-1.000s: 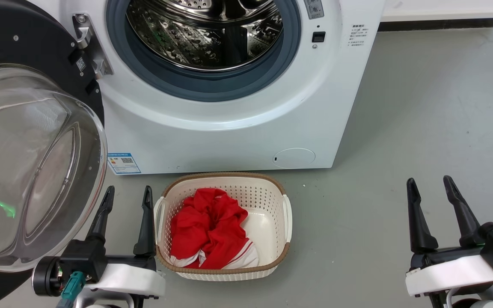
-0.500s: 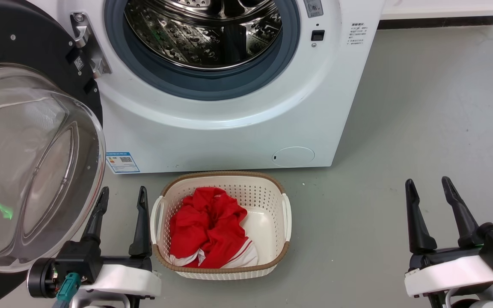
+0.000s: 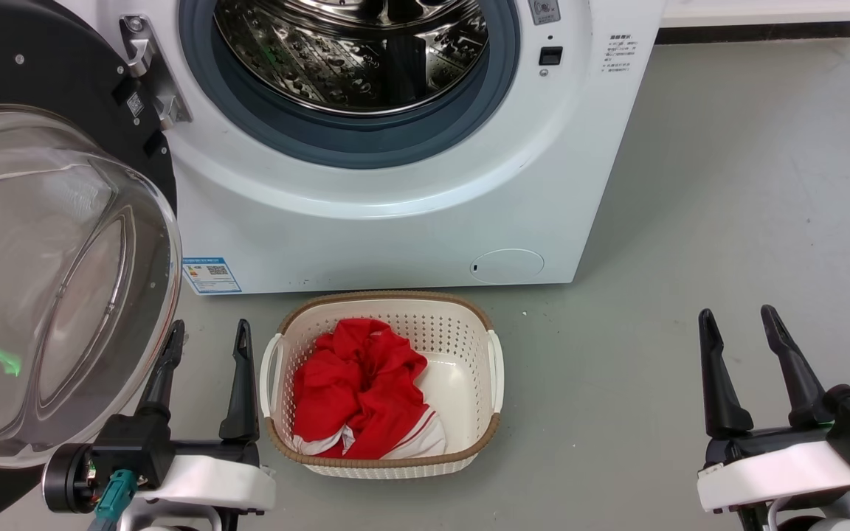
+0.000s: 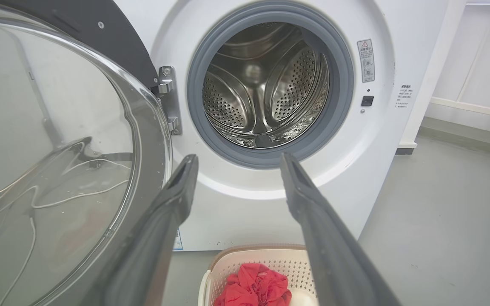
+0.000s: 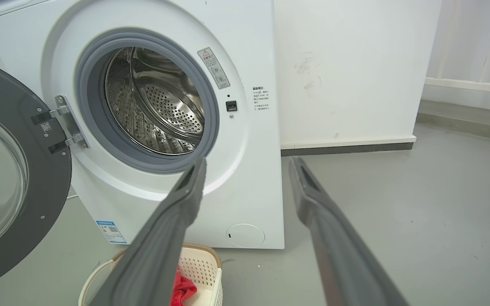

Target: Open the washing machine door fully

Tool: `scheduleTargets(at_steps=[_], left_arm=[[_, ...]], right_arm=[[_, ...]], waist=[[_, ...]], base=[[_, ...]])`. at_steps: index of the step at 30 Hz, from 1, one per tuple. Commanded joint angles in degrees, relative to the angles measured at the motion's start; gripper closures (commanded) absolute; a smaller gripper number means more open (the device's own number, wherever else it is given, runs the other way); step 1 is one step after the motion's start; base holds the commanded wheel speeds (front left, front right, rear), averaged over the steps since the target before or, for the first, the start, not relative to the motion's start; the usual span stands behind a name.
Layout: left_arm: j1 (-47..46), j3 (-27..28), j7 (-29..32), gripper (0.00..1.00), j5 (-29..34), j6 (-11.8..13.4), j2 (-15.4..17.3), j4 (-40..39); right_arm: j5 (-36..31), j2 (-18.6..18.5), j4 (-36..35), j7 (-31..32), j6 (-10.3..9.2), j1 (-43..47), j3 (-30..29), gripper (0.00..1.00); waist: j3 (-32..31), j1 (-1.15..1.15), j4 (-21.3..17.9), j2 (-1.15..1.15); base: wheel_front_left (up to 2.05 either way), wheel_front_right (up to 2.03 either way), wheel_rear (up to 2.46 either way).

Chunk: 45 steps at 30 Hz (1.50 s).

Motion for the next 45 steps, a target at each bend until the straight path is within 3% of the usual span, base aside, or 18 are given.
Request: scheduleTargets(at_steps=[1, 6, 7, 10, 28, 45], left_arm=[[0.2, 0.0, 0.0, 0.0, -0.1, 0.3, 0.1, -0.1], [0.2, -0.3, -0.1, 0.0, -0.2, 0.5, 0.3, -0.4], [0.0, -0.2, 0.0, 1.0, 0.0, 0.4, 0.1, -0.2], [0.4, -0.3, 0.1, 1.0, -0.1, 0.4, -0.2, 1.4], [-1.1, 1.0, 3.8, 1.0, -20.3, -1.9, -0.5, 4.6], [-2.3, 2.2, 6.7, 1.0, -34.9, -3.7, -0.9, 7.2]], right_arm=[[0.0, 0.2, 0.1, -0.2, -0.04, -0.2, -0.1, 0.0], [0.0, 0.2, 0.0, -0.2, -0.04, -0.3, -0.2, 0.0], [0.0, 0.0, 0.0, 0.0, 0.0, 0.0, -0.1, 1.0], [0.2, 0.0, 1.5, 0.1, 0.0, 0.5, 0.0, 1.0], [21.0, -1.3, 5.4, 2.3, -0.01, -1.4, 0.3, 1.0], [35.8, -1.9, 8.3, 4.2, -0.01, -2.8, 0.0, 1.0]], waist=[[0.1, 0.0, 0.0, 0.0], [0.4, 0.0, 0.2, 0.0], [0.4, 0.0, 0.2, 0.0], [0.4, 0.0, 0.2, 0.0], [-0.5, 0.0, 0.3, 0.0], [-1.3, 0.0, 0.4, 0.0]], base=[[0.0, 0.0, 0.0], [0.0, 0.0, 0.0], [0.0, 0.0, 0.0], [0.0, 0.0, 0.0], [0.0, 0.0, 0.0], [0.0, 0.0, 0.0]])
